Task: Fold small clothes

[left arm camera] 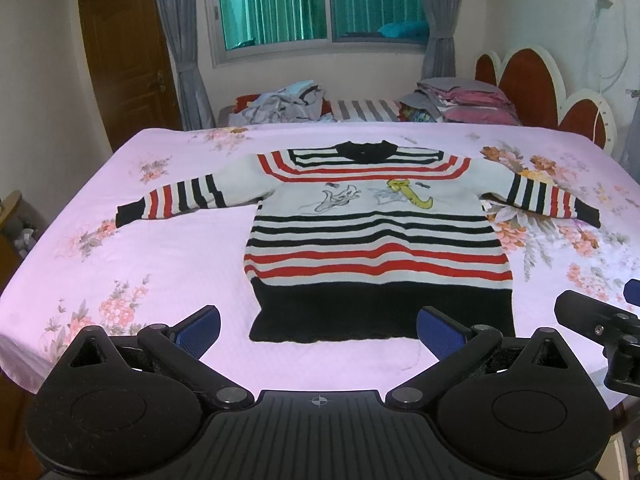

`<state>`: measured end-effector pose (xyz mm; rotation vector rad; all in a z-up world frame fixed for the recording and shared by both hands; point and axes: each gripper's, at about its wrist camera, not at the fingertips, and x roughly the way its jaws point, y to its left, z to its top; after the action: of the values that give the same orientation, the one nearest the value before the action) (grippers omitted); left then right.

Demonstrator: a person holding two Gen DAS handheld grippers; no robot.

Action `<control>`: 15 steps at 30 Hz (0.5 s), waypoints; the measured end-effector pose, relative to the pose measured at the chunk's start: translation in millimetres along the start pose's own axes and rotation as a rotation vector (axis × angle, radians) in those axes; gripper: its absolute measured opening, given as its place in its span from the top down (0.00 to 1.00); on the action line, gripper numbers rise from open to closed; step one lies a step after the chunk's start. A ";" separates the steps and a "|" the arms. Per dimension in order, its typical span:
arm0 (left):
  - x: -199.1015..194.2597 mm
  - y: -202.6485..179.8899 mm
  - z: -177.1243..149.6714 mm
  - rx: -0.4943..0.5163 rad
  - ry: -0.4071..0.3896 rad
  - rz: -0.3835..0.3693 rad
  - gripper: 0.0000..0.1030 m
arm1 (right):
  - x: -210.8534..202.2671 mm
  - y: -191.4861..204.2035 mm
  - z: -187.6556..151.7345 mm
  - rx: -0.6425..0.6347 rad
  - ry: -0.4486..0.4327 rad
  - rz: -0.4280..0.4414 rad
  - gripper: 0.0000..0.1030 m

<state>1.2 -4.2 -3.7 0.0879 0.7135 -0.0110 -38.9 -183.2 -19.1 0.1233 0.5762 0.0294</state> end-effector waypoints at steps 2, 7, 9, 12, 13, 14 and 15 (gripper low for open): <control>0.2 0.0 0.1 0.000 0.001 0.001 0.00 | 2.0 -0.3 0.4 0.003 0.002 0.001 0.00; 4.1 -0.2 2.6 -0.001 0.006 0.001 0.00 | 4.6 0.0 1.1 0.003 0.004 0.000 0.00; 4.1 -0.4 2.6 -0.002 0.005 0.003 0.00 | 4.4 0.0 1.1 0.004 0.005 0.001 0.00; 5.2 -0.8 3.3 -0.003 0.006 0.002 0.00 | 5.4 0.3 1.4 0.003 0.005 0.001 0.00; 5.4 -1.5 3.2 -0.002 0.005 0.004 0.00 | 5.7 0.3 1.5 0.004 0.004 0.002 0.00; 5.9 -1.7 3.5 -0.001 0.005 0.005 0.00 | 6.7 1.0 2.1 0.004 0.005 0.002 0.00; 6.6 -2.0 4.1 -0.001 0.005 0.005 0.00 | 6.7 1.8 2.0 0.004 0.005 0.001 0.00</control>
<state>8.8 -6.4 -5.1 0.0884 0.7185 -0.0058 -32.1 -181.3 -20.8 0.1275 0.5812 0.0293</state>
